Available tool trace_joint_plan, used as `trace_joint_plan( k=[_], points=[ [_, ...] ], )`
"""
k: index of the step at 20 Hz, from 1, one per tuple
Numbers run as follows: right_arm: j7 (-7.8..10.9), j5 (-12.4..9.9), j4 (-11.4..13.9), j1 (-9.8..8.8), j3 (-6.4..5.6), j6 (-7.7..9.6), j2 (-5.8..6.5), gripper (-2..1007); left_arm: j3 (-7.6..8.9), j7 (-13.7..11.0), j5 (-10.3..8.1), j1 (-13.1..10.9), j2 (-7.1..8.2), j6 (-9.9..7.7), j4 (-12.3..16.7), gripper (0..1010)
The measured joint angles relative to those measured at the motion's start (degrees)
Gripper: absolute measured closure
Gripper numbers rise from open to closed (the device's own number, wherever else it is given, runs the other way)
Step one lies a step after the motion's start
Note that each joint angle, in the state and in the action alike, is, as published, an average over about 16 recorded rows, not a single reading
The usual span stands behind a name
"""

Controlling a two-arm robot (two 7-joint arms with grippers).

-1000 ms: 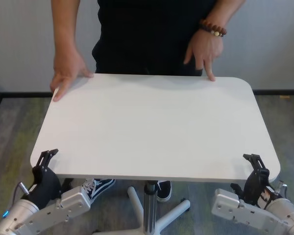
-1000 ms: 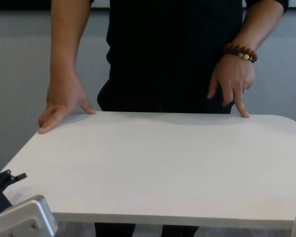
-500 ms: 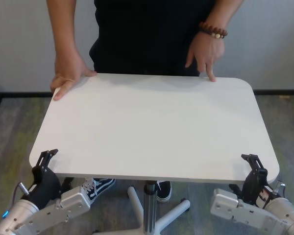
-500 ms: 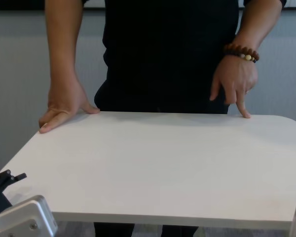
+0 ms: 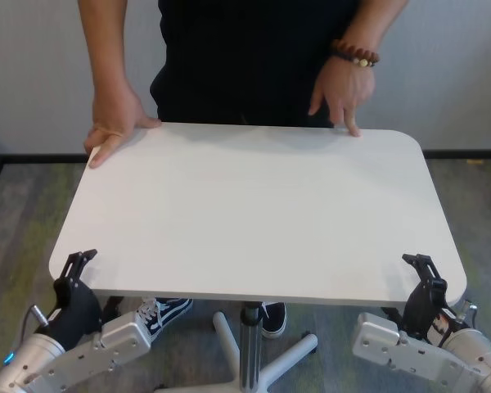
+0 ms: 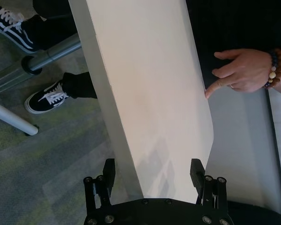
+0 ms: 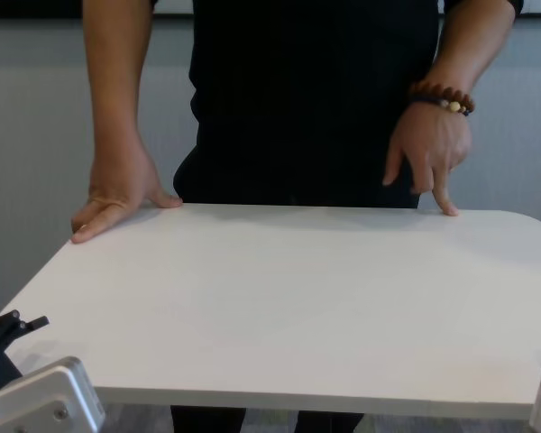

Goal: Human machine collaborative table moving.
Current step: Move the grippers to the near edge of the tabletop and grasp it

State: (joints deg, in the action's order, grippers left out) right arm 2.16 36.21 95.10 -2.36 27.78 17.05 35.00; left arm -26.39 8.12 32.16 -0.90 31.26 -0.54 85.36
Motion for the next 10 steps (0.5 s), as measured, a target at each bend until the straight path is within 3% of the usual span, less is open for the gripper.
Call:
trace_joint_plan(
  k=[10],
  points=[
    [0.97,-0.1,-0.1,0.16,0.09,-0.01,0.05,0,0.00,0.0,-0.03,0.0,0.03,0.01,0.0,9]
  ],
)
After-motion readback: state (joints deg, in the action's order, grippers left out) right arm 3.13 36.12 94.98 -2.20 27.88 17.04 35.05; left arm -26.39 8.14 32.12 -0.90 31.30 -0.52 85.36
